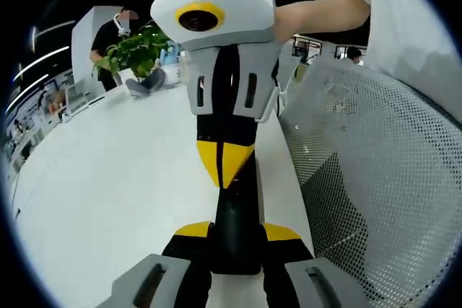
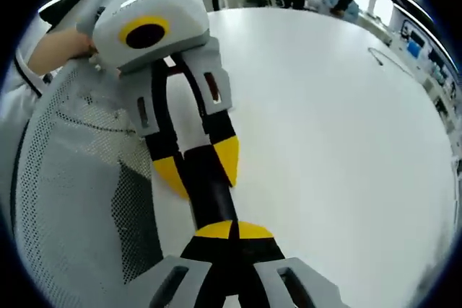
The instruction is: Press the specified remote control buttons in sequence, fully releasing each button before pressing the next.
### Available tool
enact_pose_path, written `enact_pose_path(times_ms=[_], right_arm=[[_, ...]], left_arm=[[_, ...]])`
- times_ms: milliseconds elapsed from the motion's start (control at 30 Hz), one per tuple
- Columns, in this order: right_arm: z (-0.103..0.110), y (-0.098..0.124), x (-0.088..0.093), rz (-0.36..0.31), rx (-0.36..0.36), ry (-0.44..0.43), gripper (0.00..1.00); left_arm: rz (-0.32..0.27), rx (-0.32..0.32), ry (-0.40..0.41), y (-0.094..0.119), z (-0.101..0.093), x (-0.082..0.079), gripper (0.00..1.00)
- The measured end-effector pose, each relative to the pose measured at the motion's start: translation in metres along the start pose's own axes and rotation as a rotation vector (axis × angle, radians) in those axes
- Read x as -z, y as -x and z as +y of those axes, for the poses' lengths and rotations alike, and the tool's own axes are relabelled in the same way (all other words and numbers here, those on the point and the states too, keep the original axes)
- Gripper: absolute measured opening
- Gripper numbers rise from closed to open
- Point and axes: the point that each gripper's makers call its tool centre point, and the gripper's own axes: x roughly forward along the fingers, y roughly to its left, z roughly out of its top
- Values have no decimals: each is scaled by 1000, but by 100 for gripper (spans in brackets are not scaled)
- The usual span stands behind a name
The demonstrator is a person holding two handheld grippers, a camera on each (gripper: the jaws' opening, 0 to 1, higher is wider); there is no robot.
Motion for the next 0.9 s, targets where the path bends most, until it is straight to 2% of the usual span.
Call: enact_pose_path(times_ms=[133,267,333,433,567,900], right_arm=[[-1,0,0,19,-1,-60,0],[-1,1,2,-10,14,-77,0],[0,2,1,-51,48,-72,0],[3,5,0,-113,121,-19,0],[14,9,-5,-188,85,-67,0],[18,3,-7,-152,67,2,0]], left_arm=[[0,-2,0,0,0,0,25],[0,-2,1,0,0,0,25],[-1,-2,-1,0,0,0,25],[-1,-2,-3,0,0,0,25],[-2,-1,-3,0,0,0,25],[-3,-1,-2,0,0,0,25]])
